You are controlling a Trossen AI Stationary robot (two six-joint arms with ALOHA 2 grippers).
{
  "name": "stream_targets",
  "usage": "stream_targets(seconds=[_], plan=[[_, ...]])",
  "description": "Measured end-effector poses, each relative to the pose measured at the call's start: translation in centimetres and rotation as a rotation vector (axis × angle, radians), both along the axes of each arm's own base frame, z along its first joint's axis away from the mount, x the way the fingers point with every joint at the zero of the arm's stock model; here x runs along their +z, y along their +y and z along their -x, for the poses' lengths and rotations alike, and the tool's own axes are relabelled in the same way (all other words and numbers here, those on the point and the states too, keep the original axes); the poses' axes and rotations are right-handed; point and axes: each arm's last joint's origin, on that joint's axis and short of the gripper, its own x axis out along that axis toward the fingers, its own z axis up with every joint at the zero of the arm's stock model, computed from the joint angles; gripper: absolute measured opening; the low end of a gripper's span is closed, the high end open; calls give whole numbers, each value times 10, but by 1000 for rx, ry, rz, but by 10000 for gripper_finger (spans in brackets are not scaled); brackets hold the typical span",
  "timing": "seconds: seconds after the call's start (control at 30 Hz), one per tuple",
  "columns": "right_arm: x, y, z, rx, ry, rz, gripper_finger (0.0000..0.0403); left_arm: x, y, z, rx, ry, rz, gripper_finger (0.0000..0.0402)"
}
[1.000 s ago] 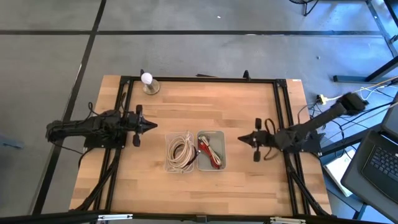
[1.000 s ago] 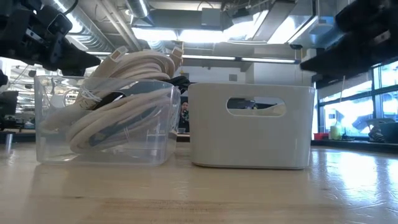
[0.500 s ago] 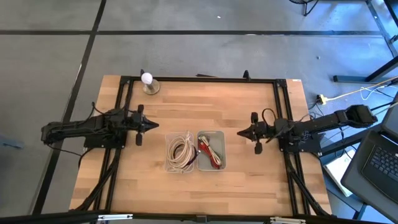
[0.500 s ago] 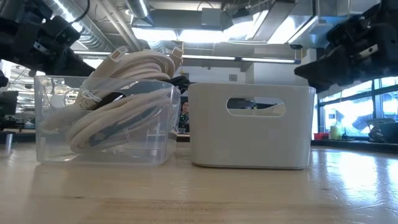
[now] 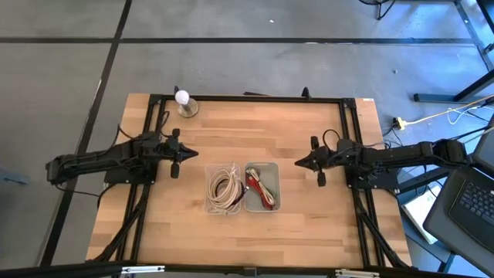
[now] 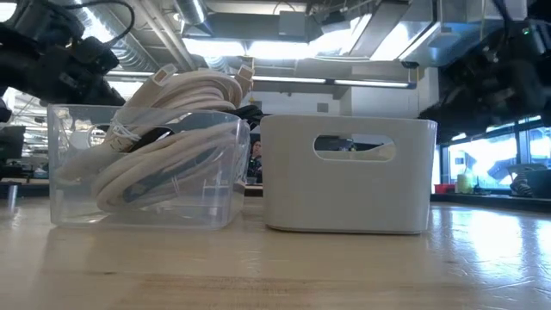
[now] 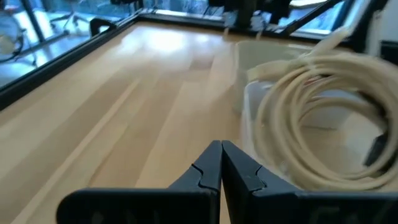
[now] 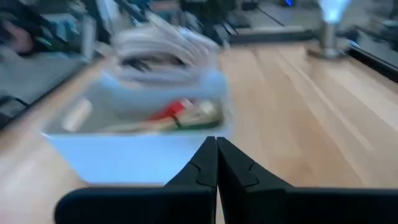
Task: Pick & Place USB Port
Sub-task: Return to Home Position
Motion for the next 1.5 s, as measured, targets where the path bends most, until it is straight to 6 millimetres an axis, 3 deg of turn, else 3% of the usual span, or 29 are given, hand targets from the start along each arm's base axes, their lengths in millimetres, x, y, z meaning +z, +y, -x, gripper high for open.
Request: stream_targets(seconds=[0.43, 0.6, 0.73, 1.1, 1.5], plan=[[-5, -19, 4, -235, 65, 158, 6, -14, 10, -4, 177, 152, 27, 1], [-5, -23, 5, -383, 79, 187, 29, -15, 10, -4, 264, 113, 236, 4], [-5, -23, 5, -390, 79, 189, 39, -15, 9, -5, 296, 83, 356, 8], [-4, -23, 6, -390, 76, 189, 37, -14, 9, -5, 290, 78, 343, 8], [24, -21, 18, -412, -159, 193, 37, -7, 8, -2, 277, -6, 327, 5]])
